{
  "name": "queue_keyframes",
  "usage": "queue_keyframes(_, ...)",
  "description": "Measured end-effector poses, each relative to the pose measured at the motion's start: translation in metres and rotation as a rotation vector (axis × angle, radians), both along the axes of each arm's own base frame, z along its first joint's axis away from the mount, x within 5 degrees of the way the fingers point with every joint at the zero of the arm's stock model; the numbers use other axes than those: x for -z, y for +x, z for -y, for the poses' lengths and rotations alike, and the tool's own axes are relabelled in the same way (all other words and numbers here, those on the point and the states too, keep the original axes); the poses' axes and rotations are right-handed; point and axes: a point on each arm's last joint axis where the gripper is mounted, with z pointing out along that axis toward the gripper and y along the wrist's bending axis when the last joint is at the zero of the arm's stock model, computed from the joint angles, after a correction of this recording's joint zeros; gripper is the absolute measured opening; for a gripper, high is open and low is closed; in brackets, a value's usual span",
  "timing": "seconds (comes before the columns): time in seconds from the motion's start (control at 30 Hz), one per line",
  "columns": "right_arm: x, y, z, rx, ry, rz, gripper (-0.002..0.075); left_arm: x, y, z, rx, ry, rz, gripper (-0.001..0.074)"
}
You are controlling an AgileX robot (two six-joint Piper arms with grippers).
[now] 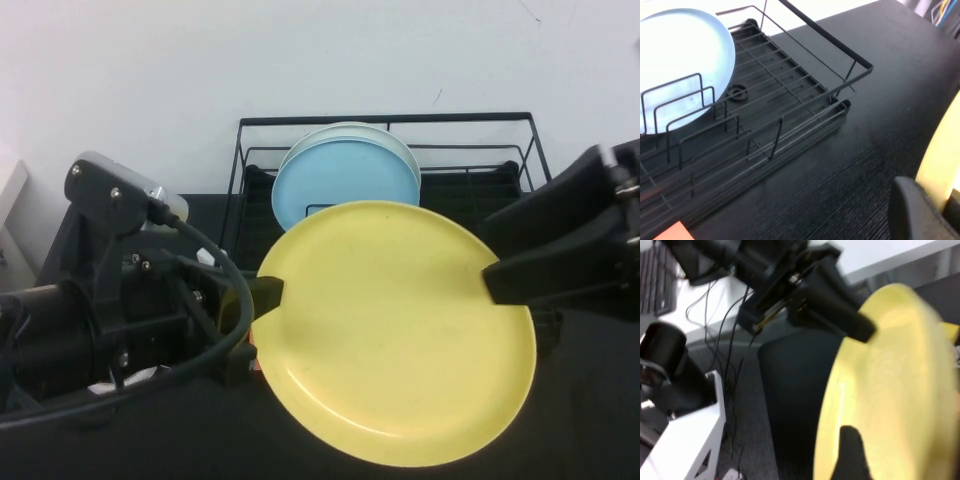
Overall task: Place plate on rack
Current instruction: Hand over the plate
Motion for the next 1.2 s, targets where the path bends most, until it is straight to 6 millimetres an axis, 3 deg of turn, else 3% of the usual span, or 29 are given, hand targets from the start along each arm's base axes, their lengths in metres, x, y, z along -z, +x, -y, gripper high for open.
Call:
queue_keyframes(0.33, 0.028, 0.017, -0.020, -0.001, -0.084, -0.095, 0.0452, -0.001, 0.000, 0.000, -0.013, -0.023, -0.008, 0.0004)
queue_keyframes(0.43, 0.037, 0.021, -0.025, -0.015, -0.097, -0.124, 0.0355, -0.001, 0.000, 0.000, -0.015, -0.024, -0.008, 0.0004)
queue_keyframes(0.53, 0.042, 0.024, -0.027, -0.017, -0.107, -0.129, 0.0168, -0.001, 0.000, 0.000, -0.015, -0.024, -0.008, 0.0004)
queue_keyframes(0.67, 0.044, 0.031, -0.028, 0.015, -0.116, -0.078, 0.0154, -0.001, 0.000, 0.000, -0.016, -0.024, -0.008, 0.0020)
queue_keyframes(0.8, 0.044, 0.035, -0.027, 0.033, -0.119, -0.016, 0.0137, -0.001, -0.001, 0.001, 0.003, -0.034, -0.023, 0.0112)
queue_keyframes(1.0, 0.043, 0.035, -0.027, -0.015, -0.130, 0.068, 0.0137, -0.006, -0.006, 0.000, 0.002, -0.052, -0.023, 0.0346)
queue_keyframes(1.2, 0.040, 0.038, -0.027, -0.031, -0.147, 0.153, 0.0136, -0.024, -0.024, -0.014, -0.022, 0.021, 0.125, 0.0358)
